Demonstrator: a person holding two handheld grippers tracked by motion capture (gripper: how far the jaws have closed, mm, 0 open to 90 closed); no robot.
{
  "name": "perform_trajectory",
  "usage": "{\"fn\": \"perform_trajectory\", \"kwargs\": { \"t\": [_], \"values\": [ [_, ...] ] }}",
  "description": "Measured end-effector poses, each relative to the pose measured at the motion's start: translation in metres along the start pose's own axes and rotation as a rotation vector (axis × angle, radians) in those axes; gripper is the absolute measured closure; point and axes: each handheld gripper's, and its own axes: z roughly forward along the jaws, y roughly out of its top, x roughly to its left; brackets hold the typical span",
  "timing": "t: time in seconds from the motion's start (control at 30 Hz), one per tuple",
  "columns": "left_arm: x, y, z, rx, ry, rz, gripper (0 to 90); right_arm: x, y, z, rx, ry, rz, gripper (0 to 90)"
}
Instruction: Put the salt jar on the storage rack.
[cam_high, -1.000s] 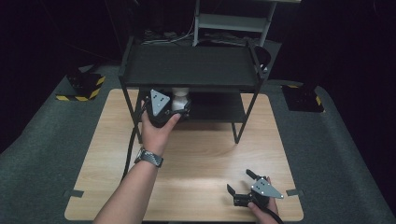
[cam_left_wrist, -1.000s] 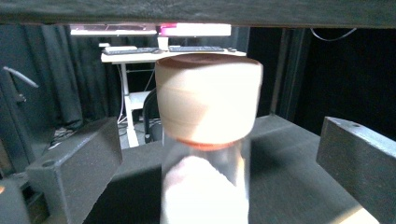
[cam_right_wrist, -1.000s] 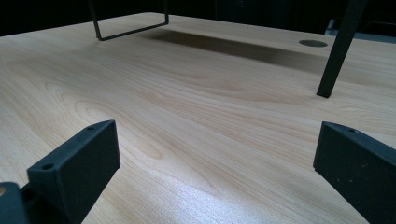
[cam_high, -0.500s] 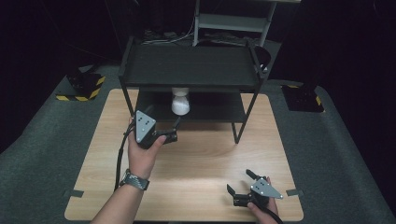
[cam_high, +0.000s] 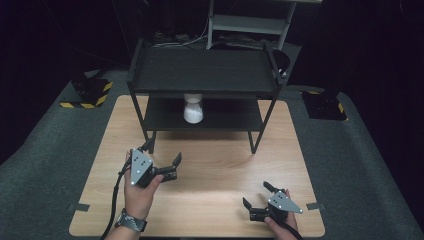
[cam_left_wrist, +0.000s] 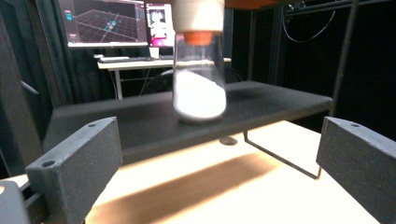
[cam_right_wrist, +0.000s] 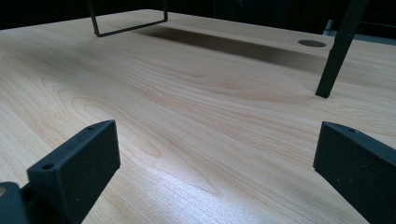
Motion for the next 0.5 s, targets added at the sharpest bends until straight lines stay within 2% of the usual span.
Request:
{"fn": "perform_trajectory", "kwargs": {
  "t": [0.07, 0.1, 0.27, 0.5],
  "values": [
    [0.000, -0.010, -0.010, 0.009, -0.009, 0.002, 0.5, 0.000, 0.000, 0.000, -0.001, -0.002, -0.002, 0.5],
    [0.000, -0.010, -0.010, 0.009, -0.009, 0.002, 0.5, 0.000, 0.000, 0.000, -0.001, -0.002, -0.002, 0.5],
    [0.000, -0.031, -0.024, 0.016, -0.018, -0.005, 0.5, 0.001, 0.000, 0.000, 0.000, -0.002, -0.003, 0.5],
    [0.003, -0.053, -0.038, 0.068, -0.017, -0.017, 0.5, 0.001, 0.000, 0.000, 0.000, -0.002, -0.004, 0.5]
  ]
}}
